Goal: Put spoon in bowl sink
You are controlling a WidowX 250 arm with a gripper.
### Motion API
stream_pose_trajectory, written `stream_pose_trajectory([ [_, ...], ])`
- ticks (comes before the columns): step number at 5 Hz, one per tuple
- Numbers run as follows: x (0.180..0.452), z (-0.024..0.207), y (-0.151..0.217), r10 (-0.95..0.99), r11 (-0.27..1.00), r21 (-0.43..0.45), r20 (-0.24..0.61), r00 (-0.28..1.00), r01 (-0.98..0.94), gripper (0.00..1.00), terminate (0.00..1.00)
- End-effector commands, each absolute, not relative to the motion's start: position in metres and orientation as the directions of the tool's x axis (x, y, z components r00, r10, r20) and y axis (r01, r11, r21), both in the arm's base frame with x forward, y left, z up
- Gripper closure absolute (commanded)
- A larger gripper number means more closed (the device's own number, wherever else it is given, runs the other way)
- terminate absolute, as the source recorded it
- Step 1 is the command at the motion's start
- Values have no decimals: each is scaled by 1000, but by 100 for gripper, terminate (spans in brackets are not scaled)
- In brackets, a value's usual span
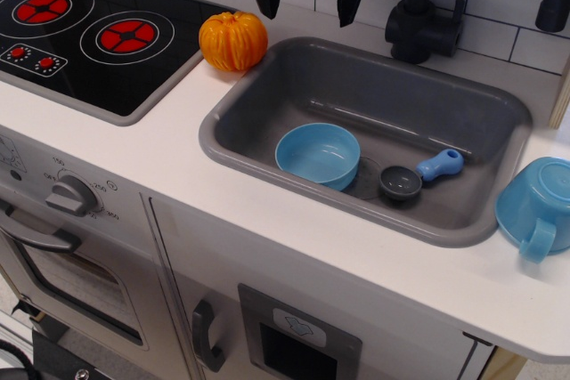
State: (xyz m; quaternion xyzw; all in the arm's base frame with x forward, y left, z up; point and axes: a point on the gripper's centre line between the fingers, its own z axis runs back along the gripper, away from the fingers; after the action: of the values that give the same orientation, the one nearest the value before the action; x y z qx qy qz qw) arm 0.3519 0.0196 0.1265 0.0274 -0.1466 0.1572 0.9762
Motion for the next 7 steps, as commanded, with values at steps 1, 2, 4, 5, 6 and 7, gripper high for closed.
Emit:
stream_pose_trajectory([
  [1, 352, 126, 20, 299, 949, 7, 295, 908, -315, 0, 0],
  [2, 363, 108, -5, 79, 997, -13, 197, 977, -78, 0, 0],
  [4, 381, 77, -49, -251, 963, -44, 207, 946, 265, 0, 0],
  [5, 380, 68, -67, -289, 947, -74, 218, 932, 311, 0, 0],
  [6, 383, 60, -84, -289, 948, -68, 225, 930, 311, 0, 0],
  [7, 389, 43, -94, -280, 954, -46, 219, 935, 296, 0, 0],
])
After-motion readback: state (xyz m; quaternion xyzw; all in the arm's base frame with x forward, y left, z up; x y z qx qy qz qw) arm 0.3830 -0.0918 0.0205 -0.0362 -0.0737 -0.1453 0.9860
